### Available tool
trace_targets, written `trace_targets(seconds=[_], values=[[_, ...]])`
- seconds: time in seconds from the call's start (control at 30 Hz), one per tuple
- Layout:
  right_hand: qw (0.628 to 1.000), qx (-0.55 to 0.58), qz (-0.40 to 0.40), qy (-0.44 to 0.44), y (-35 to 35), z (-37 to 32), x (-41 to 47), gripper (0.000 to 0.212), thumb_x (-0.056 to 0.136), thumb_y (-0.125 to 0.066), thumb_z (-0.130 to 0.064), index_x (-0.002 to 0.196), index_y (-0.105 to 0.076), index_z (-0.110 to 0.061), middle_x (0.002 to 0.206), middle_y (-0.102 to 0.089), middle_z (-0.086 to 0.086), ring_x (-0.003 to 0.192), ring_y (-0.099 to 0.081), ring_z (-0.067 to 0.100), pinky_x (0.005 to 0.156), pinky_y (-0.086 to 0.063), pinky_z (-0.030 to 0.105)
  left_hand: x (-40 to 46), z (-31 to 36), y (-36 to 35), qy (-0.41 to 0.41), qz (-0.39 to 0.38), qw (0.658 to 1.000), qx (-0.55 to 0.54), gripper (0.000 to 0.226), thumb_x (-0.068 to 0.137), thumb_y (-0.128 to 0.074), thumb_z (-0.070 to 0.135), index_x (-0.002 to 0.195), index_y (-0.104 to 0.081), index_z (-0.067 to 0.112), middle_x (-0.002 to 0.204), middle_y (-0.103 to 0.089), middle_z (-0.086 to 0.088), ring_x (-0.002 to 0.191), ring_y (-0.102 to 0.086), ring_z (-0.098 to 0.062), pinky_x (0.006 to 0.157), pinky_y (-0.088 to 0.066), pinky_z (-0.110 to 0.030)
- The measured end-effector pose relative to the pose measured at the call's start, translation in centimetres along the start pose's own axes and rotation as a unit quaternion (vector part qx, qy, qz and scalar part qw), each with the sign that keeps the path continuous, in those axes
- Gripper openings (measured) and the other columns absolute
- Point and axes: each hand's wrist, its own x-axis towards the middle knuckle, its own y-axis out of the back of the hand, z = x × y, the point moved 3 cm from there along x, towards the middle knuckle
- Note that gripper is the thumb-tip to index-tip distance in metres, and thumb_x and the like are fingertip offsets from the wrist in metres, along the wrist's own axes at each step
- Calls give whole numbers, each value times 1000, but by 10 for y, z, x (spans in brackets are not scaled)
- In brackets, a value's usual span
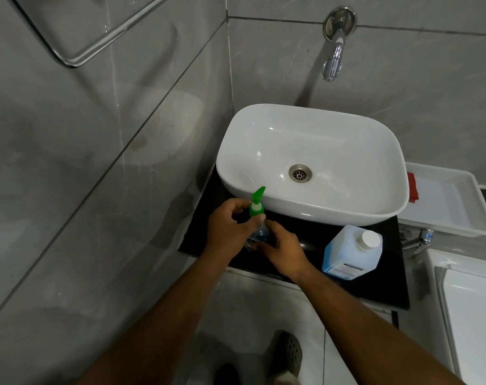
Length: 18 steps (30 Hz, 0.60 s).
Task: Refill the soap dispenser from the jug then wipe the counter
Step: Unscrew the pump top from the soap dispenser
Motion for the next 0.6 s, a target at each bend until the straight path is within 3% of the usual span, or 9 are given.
trace_targets(seconds=[0.07,0.13,0.37,0.6], values=[[1000,-2,-1,-1,0,1,1,49,82,-74,-22,126,-54,-25,113,-66,-7,100,-62,3,86,-50,17,4,7,1,-4,-1,1000,-20,25,69,-80,32,89,-67,35,97,-70,10,97,-65,-7,83,-55,-30],[1000,-3,0,-4,-1,1,1,49,81,-74,-22,126,-54,-26,113,-65,-9,98,-61,1,82,-47,10,7,15,3,-13,-1,1000,-26,27,71,-79,30,95,-67,32,98,-72,7,96,-67,-11,84,-57,-36],[1000,-6,0,-16,-1,2,1,50,80,-75,-27,125,-53,-31,106,-61,-19,93,-59,-8,76,-46,7,7,35,12,-99,12,994,48,24,77,-73,39,100,-64,36,92,-67,19,89,-62,0,70,-51,-11],[1000,-1,4,-17,-1,2,1,50,79,-76,-28,124,-53,-34,100,-60,-27,93,-57,-17,74,-44,2,3,42,22,-113,45,992,25,23,77,-76,30,96,-64,35,88,-70,17,83,-66,-1,69,-52,-12]])
